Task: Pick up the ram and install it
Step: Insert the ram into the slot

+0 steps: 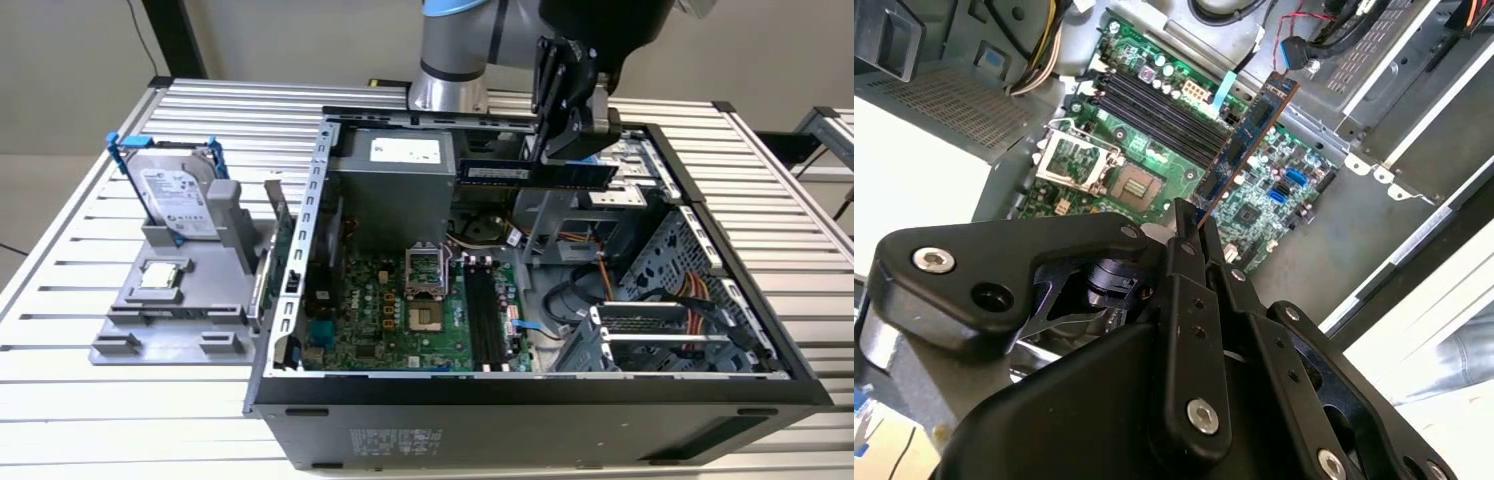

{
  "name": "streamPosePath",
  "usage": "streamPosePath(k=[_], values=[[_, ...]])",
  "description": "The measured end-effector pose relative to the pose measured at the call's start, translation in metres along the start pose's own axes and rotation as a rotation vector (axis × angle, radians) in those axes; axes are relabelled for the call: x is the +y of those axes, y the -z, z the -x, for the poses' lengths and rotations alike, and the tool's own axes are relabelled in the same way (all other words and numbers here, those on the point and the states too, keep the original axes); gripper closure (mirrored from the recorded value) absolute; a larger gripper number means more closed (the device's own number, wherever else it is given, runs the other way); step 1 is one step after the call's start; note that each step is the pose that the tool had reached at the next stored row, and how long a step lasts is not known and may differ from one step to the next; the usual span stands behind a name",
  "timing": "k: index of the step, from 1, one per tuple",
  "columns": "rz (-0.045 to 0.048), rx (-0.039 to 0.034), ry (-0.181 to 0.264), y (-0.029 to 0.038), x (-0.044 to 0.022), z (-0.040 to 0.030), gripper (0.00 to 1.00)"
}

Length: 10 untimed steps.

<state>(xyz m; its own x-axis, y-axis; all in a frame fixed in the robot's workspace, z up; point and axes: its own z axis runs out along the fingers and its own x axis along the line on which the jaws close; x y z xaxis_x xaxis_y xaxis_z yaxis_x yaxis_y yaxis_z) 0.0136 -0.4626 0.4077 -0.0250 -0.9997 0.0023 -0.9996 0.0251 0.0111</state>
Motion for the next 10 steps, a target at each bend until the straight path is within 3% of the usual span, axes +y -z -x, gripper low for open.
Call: streamPosePath(k=[10], values=[[0.0001,-0.0009,-0.067,-0.0001,0.0000,0.0000,1.00]])
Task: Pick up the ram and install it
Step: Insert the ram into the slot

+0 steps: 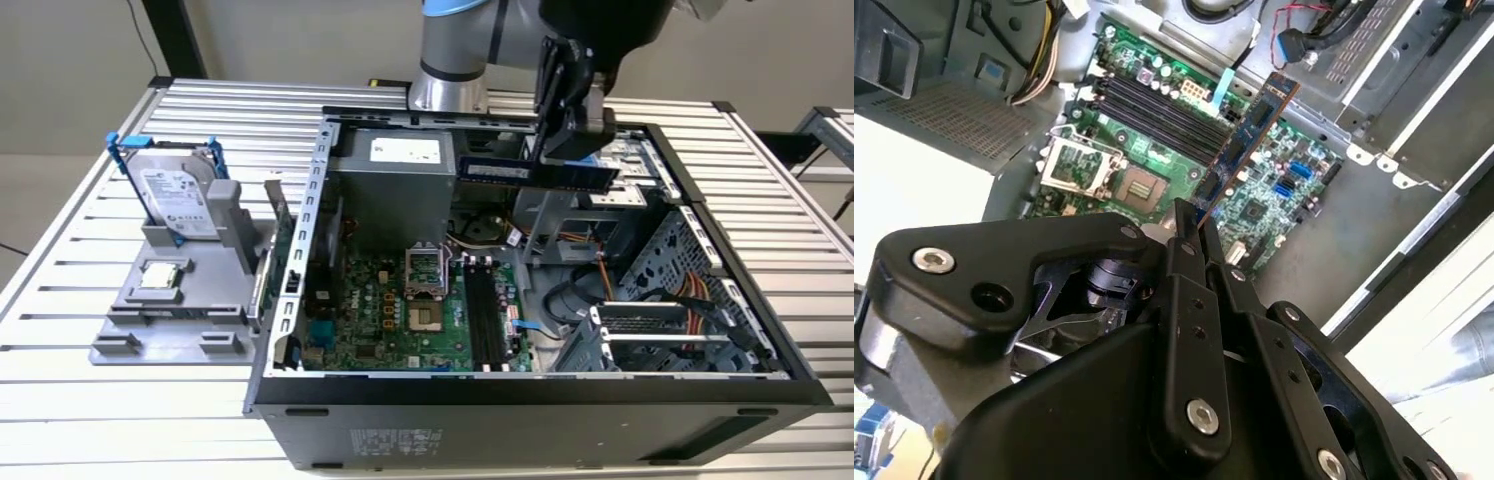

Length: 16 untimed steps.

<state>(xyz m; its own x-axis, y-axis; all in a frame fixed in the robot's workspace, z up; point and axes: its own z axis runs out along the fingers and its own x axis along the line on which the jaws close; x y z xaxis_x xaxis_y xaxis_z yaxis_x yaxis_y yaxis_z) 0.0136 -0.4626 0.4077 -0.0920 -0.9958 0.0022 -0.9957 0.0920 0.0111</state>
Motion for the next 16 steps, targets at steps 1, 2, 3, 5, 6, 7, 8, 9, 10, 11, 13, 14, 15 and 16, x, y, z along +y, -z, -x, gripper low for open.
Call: streamPosePath(k=[1,2,3,5,6,7,8,9,10,11,13,14,15,16], values=[[0.0000,-0.0001,-0.007,0.0000,0.0000,0.0000,1.00],[0.0000,-0.0001,-0.015,0.0000,0.0000,0.0000,1.00],[0.0000,-0.0002,-0.023,0.0000,0.0000,0.0000,1.00],[0.0001,-0.0003,-0.039,0.0001,0.0000,0.0000,1.00],[0.0001,-0.0004,-0.047,0.0001,0.0000,0.0000,1.00],[0.0001,-0.0005,-0.055,0.0001,0.0000,0.0000,1.00],[0.0001,-0.0005,-0.063,0.0001,0.0000,0.0000,1.00],[0.0002,-0.0006,-0.071,0.0001,0.0000,0.0000,1.00],[0.0002,-0.0007,-0.079,0.0001,0.0000,0.0000,1.00],[0.0002,-0.0008,-0.087,0.0001,0.0000,0.0000,1.00],[0.0002,-0.0011,-0.103,0.0000,0.0000,0.0000,1.00],[0.0002,-0.0011,-0.111,0.0001,0.0000,0.0000,1.00],[0.0003,-0.0012,-0.118,0.0000,0.0000,0.0000,1.00],[0.0003,-0.0013,-0.127,0.0001,0.0000,0.0000,1.00]])
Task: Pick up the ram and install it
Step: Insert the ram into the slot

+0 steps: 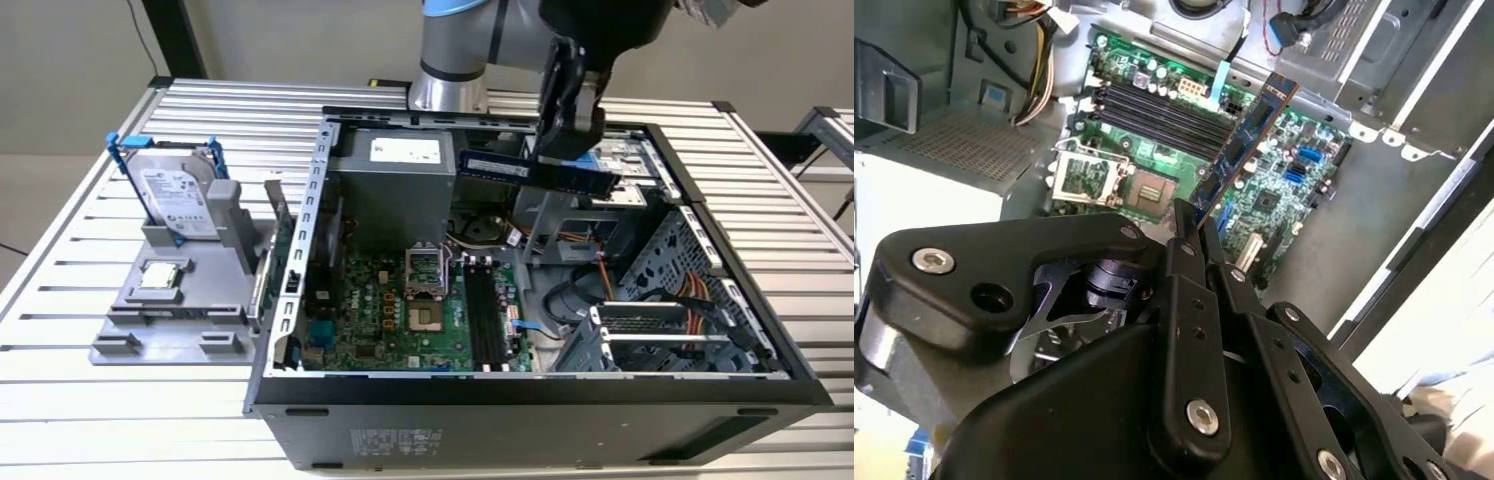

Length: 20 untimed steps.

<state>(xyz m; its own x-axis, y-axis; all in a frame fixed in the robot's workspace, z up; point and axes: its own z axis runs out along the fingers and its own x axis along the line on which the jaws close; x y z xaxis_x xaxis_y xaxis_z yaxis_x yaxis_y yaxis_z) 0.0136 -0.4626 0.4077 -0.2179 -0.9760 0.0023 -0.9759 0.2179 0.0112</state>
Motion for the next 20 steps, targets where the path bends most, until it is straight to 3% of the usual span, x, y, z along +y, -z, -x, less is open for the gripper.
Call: streamPosePath(k=[20], values=[[0.0004,-0.0016,-0.149,0.0000,0.0000,0.0000,1.00]])
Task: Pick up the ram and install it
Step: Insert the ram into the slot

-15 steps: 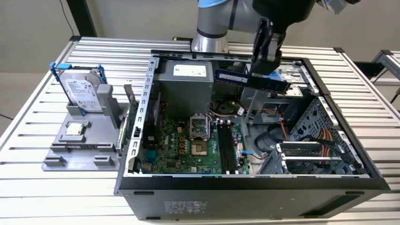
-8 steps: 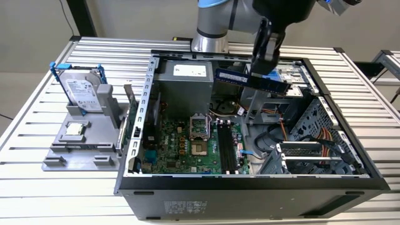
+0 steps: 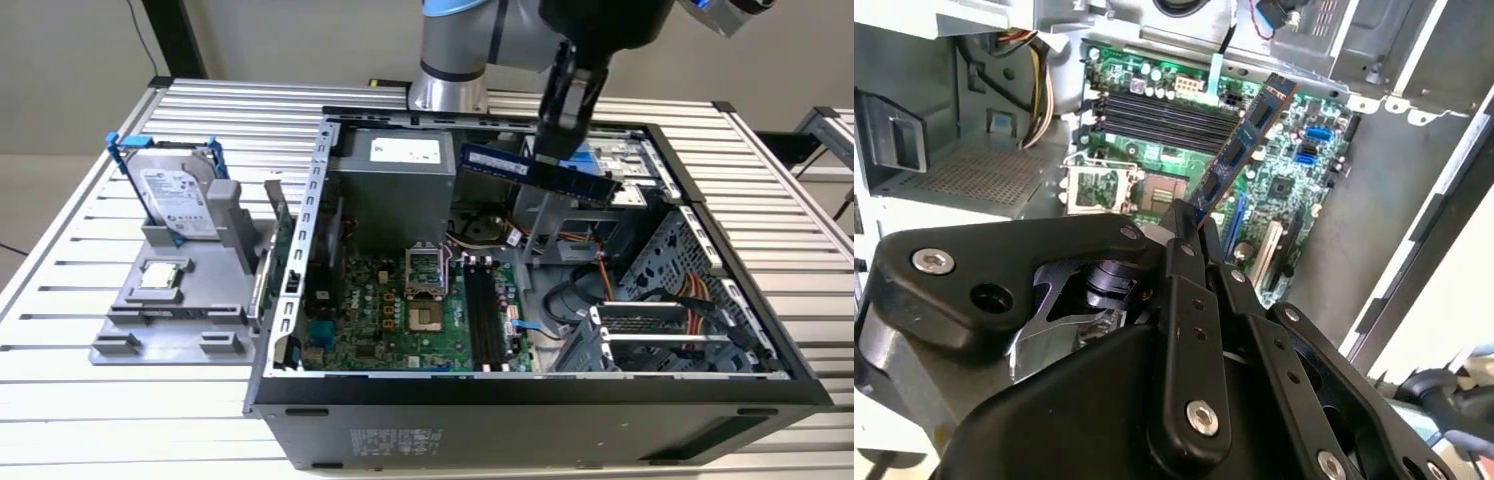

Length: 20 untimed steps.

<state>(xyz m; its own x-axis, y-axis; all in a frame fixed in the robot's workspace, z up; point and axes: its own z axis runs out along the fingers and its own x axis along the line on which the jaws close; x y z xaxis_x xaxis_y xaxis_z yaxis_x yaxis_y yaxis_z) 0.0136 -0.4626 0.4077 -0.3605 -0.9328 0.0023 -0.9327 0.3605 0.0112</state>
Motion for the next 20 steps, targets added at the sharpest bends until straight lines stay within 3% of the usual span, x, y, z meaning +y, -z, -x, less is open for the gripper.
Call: streamPosePath(k=[20], values=[[0.0003,-0.0016,-0.144,0.0000,0.0000,0.0000,1.00]])
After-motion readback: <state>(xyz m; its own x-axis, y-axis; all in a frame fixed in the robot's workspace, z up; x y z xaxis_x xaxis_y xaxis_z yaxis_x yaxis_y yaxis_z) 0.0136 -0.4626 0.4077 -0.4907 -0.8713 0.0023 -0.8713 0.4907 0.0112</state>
